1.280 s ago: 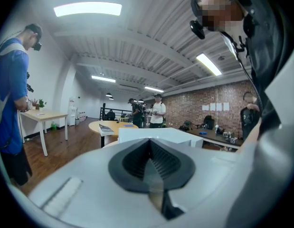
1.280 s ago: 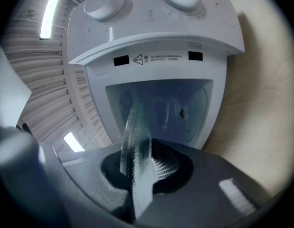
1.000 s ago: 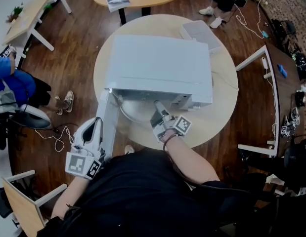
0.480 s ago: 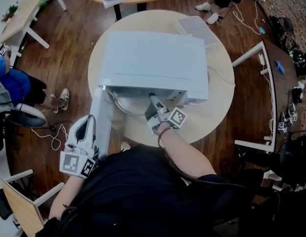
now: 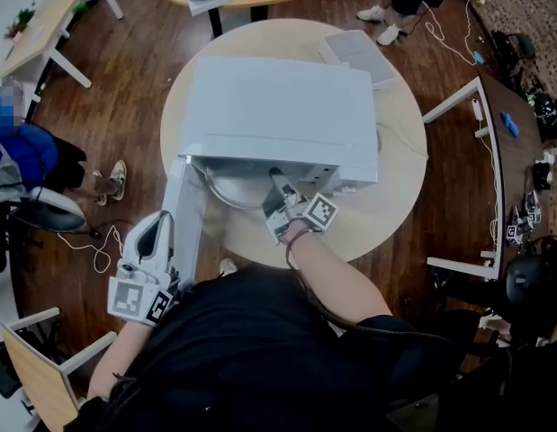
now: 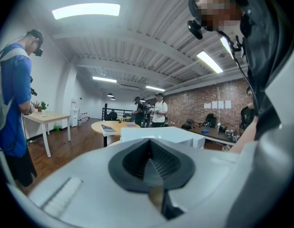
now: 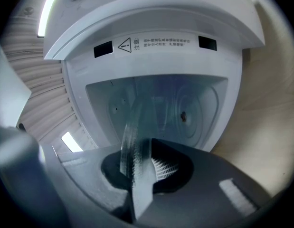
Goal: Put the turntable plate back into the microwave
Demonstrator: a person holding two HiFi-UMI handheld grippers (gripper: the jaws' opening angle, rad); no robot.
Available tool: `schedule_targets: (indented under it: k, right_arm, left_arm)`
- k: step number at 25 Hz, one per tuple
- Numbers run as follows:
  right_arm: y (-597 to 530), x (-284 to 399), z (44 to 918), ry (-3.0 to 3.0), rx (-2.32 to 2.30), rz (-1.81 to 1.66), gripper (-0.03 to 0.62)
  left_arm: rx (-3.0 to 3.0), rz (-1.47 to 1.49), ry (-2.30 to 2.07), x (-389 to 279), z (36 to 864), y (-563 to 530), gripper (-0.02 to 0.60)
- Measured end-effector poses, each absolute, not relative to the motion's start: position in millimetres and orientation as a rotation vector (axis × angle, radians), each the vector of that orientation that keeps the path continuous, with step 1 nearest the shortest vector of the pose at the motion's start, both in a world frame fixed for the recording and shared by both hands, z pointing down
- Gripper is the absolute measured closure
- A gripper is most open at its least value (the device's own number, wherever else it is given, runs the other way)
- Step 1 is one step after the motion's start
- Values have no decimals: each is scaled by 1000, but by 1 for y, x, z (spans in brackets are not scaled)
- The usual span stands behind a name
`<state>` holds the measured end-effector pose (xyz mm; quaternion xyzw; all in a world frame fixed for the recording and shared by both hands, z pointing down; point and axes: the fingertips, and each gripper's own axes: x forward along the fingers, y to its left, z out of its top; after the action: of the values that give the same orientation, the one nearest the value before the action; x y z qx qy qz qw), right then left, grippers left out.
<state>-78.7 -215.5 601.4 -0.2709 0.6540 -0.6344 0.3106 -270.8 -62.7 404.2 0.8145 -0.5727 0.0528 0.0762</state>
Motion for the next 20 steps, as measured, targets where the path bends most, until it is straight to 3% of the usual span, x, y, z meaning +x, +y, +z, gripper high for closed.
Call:
schedule_targets:
  k: [20]
  right_arm:
    - [-233,-79,611,1708,-730,-1678,559]
  left_arm:
    - [2395,177,-1764,-274,407,-64,575]
